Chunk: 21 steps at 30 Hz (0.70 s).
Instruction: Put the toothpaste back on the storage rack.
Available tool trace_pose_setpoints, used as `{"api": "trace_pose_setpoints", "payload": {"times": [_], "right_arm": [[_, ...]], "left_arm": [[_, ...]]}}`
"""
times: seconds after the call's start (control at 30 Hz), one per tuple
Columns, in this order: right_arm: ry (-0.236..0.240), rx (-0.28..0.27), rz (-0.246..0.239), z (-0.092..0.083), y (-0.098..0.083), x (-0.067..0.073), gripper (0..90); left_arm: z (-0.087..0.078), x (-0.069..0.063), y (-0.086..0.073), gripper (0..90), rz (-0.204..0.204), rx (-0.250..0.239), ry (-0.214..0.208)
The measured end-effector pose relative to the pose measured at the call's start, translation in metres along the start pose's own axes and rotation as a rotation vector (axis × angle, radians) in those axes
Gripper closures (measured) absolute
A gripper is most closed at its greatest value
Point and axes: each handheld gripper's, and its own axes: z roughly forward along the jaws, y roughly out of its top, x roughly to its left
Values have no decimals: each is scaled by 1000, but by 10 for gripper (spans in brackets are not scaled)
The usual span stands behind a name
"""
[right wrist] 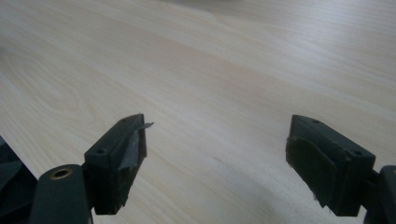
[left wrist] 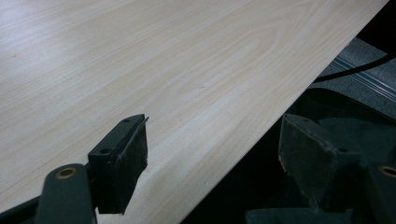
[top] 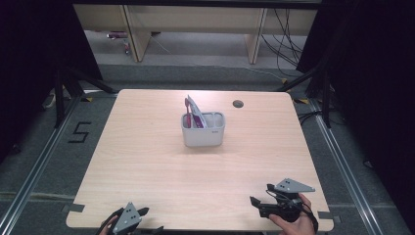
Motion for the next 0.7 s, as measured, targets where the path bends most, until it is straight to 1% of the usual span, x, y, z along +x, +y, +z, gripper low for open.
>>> {"api": "trace_pose_setpoints", "payload": {"times": [0.03, 0.07, 0.1, 0.13, 0.17, 0.2, 0.23, 0.27, 0.3, 0.33, 0.37, 0.4, 0.43, 0.47, 0.5, 0.53, 0.57, 0.6, 0.63, 0.67, 0.7], "right_arm": [[0, 4, 10, 0, -1, 1, 205], [0, 14, 8, -1, -3, 1, 203], [-1, 12, 11, 0, -4, 2, 202], [3, 11, 10, 0, -5, 3, 200], [14, 15, 21, 0, -6, 3, 196], [8, 23, 11, -1, -7, 3, 190], [3, 31, 12, -1, -8, 3, 187], [0, 36, 41, 0, -9, 5, 186], [17, 30, 9, 1, -10, 2, 186], [36, 40, 8, -1, -10, 1, 184], [9, 41, 32, -2, -12, 4, 180], [2, 46, 34, -3, -12, 4, 174], [24, 46, 35, -2, -14, 4, 167], [23, 58, 38, -3, -14, 4, 166], [4, 73, 65, -4, -16, 7, 167], [8, 58, 35, -2, -16, 5, 167], [15, 76, 37, -2, -17, 4, 166], [17, 72, 34, -3, -18, 4, 167], [-4, 74, 24, -4, -18, 4, 166], [-3, 72, 19, -4, -19, 4, 166], [12, 64, 36, -3, -20, 5, 166]], "left_arm": [[0, 0, 0, 236, 3, 1, -1], [0, 0, 0, 236, 3, 3, 0], [0, 0, 0, 236, 3, 2, 0], [0, 0, 0, 236, 3, 2, -1], [0, 0, 0, 236, 3, 2, 0], [0, 0, 0, 236, 4, 2, 0], [-1, 1, 0, 236, 25, 20, 15], [-1, 2, 0, 236, 25, 17, 21], [-2, 2, 1, 236, 26, 25, 13], [-2, 1, 1, 236, 13, 17, -1], [-2, 1, 0, 236, 15, 17, 3], [-1, 1, 0, 236, 16, 12, 17], [-1, 1, 0, 236, 14, 12, 15], [-1, 1, 0, 236, 15, 13, 16], [-1, 1, 0, 236, 15, 11, 12], [-1, 1, 0, 236, 13, 5, 6], [-1, 1, 0, 236, 14, 6, 6], [-1, 1, 0, 236, 11, 3, 3], [-2, 1, 0, 236, 15, 7, 2], [-1, 0, 0, 236, -4, -4, 5], [0, 0, -1, 236, -5, -10, 2]]}}
